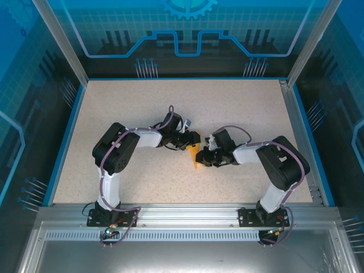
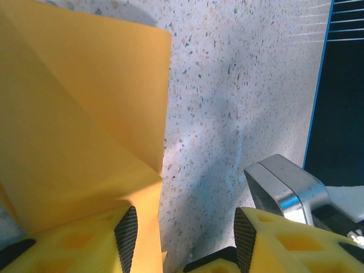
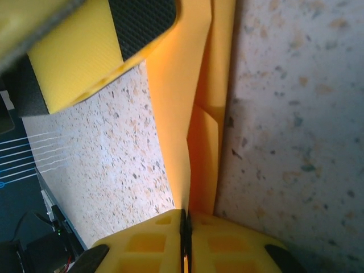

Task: Fold a paper plane with a square sheet of paper (pick it up from the middle)
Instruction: Fold the wing for the fifth time at the center of the table.

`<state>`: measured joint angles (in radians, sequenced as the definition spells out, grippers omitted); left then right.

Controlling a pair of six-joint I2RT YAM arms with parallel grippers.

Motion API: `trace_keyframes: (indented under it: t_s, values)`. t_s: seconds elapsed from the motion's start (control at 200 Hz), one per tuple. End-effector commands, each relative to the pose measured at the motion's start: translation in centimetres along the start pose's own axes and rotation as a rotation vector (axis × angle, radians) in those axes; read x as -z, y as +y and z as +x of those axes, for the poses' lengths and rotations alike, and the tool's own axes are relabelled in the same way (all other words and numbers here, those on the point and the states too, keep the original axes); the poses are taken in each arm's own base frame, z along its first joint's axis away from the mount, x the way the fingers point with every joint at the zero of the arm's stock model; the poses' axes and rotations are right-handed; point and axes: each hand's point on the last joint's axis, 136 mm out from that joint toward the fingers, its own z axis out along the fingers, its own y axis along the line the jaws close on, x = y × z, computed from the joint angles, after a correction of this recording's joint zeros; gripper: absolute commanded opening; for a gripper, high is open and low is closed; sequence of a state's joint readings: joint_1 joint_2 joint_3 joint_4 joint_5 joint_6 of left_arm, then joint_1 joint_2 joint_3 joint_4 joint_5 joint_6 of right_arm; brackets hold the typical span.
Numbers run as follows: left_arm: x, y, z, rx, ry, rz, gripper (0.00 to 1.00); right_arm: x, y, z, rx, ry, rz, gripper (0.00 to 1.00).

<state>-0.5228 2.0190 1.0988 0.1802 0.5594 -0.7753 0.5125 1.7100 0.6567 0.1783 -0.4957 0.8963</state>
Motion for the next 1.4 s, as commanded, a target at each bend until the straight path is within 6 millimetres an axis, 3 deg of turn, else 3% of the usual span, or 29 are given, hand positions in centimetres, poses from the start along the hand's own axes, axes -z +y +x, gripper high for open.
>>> trace_keyframes:
  t_s: [0.0,0.275,0.535,0.87,1.16,1.39]
  values:
    - [-0.8,1.2,0.7,-0.001,0.036,-0.031,0.51,0.2,-0.9,2.1,-0.013,0.064,0.057,0.11]
    - [-0.9,1.1,0.7,0.001,0.039,-0.029,0.51,-0.1,-1.4,2.6,-0.019,0.100,0.088,0.15]
    - [-0.9,1.3,0.8,0.004,0.042,-0.031,0.51,-0.2,-2.6,2.9,-0.036,0.111,0.163,0.08]
    - [-0.9,1.3,0.9,0.009,0.044,-0.030,0.51,0.4,0.9,2.2,0.021,0.089,0.059,0.12]
    - [-0.9,1.4,1.0,0.010,0.047,-0.027,0.51,0.0,1.3,2.1,0.026,0.089,0.034,0.08]
    - [-1.0,1.6,1.0,0.017,0.047,-0.033,0.51,-0.4,0.4,2.6,0.014,0.114,0.065,0.08]
